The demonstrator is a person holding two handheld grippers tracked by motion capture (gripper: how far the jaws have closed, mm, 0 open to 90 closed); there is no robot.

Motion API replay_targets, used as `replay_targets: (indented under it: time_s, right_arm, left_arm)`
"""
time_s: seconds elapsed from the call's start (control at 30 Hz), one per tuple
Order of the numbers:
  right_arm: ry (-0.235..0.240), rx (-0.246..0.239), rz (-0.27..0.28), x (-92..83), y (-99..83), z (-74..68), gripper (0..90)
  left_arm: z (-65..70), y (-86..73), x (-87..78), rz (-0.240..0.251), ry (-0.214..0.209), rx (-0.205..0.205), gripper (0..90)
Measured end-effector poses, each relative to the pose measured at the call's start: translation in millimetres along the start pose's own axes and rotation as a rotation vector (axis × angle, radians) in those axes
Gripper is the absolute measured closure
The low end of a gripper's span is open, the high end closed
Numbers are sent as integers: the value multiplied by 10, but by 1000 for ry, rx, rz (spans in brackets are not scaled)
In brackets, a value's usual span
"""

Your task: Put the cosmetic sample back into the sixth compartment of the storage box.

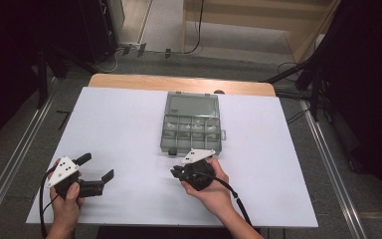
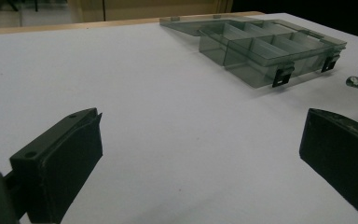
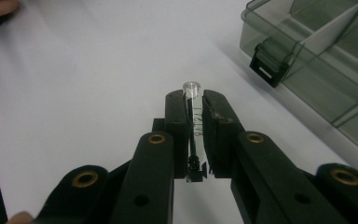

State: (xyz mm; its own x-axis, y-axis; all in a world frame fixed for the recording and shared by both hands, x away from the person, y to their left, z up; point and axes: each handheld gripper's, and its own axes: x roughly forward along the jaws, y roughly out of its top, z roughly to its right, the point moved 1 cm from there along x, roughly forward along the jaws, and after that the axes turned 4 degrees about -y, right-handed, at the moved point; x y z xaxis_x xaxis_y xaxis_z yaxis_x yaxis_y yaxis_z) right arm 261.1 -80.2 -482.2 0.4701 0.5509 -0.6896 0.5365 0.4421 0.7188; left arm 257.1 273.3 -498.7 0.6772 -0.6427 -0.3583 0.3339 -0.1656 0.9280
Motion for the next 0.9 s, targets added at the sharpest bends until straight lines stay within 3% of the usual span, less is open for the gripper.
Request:
replay_targets:
  time_s: [0.9]
  right_arm:
    - [-34, 15, 29, -70, 249, 229, 825]
  left_arm:
    - [-5, 0, -3, 1, -8, 3, 0]
